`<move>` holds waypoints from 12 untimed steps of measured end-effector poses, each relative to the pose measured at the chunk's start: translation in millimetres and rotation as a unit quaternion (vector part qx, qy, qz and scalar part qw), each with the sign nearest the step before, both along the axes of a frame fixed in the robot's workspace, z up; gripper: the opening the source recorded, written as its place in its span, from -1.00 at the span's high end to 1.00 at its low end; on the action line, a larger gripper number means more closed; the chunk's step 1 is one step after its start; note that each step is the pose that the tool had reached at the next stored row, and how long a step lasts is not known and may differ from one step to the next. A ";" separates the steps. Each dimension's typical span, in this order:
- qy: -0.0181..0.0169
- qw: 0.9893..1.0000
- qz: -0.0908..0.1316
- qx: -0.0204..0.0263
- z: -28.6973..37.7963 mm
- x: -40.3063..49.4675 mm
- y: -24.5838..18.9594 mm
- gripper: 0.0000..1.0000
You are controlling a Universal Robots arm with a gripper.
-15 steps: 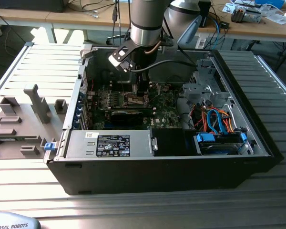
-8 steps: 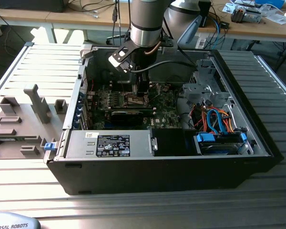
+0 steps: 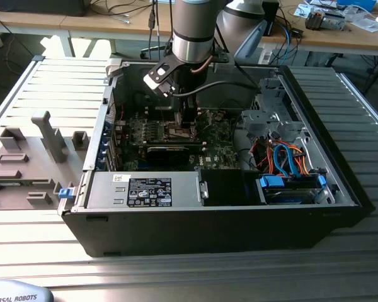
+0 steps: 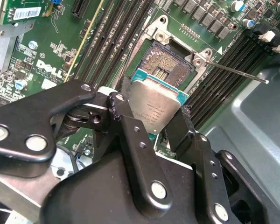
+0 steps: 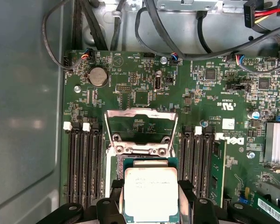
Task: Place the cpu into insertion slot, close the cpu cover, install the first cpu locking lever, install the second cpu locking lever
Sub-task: 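Place the cpu into insertion slot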
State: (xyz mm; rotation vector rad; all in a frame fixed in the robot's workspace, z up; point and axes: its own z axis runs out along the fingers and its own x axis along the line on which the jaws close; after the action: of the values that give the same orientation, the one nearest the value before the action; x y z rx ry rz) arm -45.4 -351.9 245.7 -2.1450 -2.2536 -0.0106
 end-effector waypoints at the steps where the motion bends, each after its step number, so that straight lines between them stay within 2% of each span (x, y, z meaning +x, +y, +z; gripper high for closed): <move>1: 0.000 1.000 0.000 0.000 -0.2 0.0 0.0 -0.08; 12: 0.000 1.000 0.000 0.000 -2.5 0.0 0.0 -0.08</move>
State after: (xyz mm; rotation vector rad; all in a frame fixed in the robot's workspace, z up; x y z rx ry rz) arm -45.4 -351.9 243.1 -2.1449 -2.2536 -0.0107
